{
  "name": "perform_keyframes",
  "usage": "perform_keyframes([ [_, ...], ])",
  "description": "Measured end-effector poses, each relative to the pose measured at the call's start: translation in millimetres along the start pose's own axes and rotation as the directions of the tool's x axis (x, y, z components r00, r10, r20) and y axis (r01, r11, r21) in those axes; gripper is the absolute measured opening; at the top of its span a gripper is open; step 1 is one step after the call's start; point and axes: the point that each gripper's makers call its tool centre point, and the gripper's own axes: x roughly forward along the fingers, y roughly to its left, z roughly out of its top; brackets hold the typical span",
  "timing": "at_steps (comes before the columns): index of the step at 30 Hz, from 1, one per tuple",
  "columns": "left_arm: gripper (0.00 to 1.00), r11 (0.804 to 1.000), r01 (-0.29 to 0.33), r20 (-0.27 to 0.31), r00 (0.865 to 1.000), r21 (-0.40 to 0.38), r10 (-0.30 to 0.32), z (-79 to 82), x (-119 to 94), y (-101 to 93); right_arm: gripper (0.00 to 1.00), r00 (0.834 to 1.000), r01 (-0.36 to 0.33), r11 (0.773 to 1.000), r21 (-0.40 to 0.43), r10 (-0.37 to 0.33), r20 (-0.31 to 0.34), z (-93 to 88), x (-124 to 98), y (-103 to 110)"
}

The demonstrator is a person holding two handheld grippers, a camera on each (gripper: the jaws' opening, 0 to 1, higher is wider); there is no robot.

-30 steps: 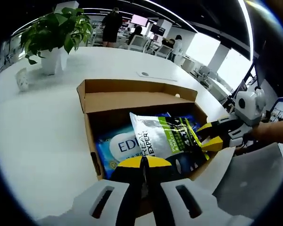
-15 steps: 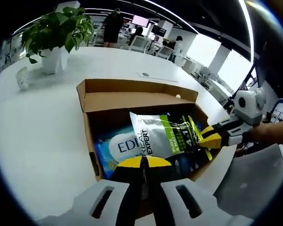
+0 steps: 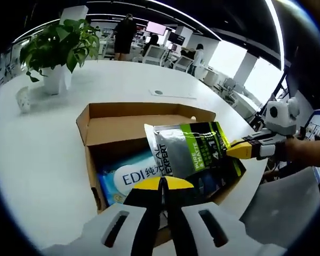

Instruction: Operate the shoe box by opening the lid, removing the specified soft item, and placing it in the target area until the item is outside and the box remains undamaged.

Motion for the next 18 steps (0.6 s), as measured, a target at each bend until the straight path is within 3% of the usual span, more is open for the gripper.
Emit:
perform_keyframes([
  [18,0.0,0.998,0.053,-0.012,0.999,0.042,-0.052,24.4,27.8,-59.9,0.0,0.997,0.072,0.997,0.036,-0.073,0.038,11.5,-57.9,-40.8],
])
